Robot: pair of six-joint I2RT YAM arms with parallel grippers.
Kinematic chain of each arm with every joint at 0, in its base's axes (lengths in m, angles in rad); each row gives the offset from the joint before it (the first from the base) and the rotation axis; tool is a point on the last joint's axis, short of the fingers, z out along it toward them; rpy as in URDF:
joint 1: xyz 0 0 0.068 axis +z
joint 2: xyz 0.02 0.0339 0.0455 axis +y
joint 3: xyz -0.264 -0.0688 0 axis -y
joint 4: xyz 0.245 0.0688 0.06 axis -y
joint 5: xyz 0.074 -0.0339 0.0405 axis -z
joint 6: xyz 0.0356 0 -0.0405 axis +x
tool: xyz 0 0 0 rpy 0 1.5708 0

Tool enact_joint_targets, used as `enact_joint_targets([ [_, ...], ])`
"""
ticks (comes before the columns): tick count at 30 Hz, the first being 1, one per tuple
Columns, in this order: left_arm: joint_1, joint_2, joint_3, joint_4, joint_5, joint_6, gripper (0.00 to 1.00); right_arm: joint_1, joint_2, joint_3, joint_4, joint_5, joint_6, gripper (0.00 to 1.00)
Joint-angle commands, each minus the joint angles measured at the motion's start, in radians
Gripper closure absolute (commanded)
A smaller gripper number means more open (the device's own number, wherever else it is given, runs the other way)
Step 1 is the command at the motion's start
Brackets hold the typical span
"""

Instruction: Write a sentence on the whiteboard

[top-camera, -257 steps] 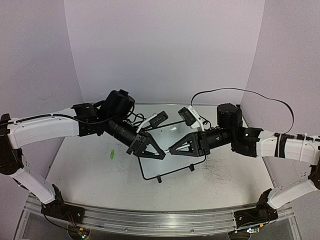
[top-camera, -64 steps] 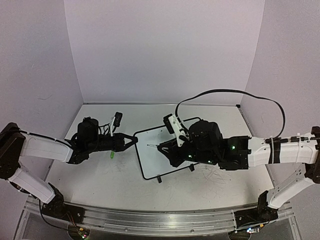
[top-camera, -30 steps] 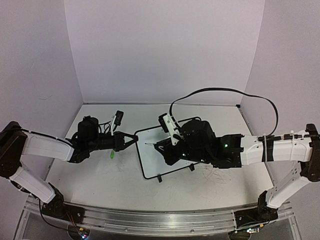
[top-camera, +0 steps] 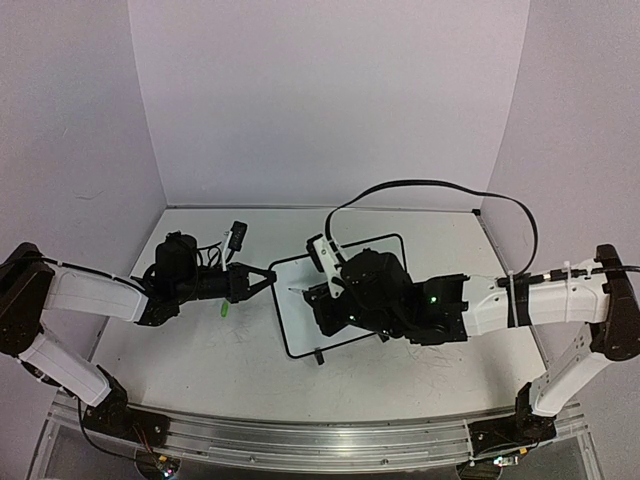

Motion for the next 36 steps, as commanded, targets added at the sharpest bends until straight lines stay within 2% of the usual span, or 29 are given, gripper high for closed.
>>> enact_joint_targets([
  [1, 0.007, -0.013, 0.010, 0.031, -0.015, 0.009, 1.00, 0.006, 0.018, 0.051, 0.042, 0.097, -0.013, 1.00],
  [27, 0.007, -0.019, 0.011, 0.032, -0.020, 0.014, 1.00, 0.006, 0.122, 0.125, 0.115, 0.105, -0.062, 1.00],
  [36, 0.007, -0.025, 0.008, 0.031, -0.021, 0.015, 1.00, 0.006, 0.124, 0.120, 0.113, 0.154, -0.053, 1.00],
])
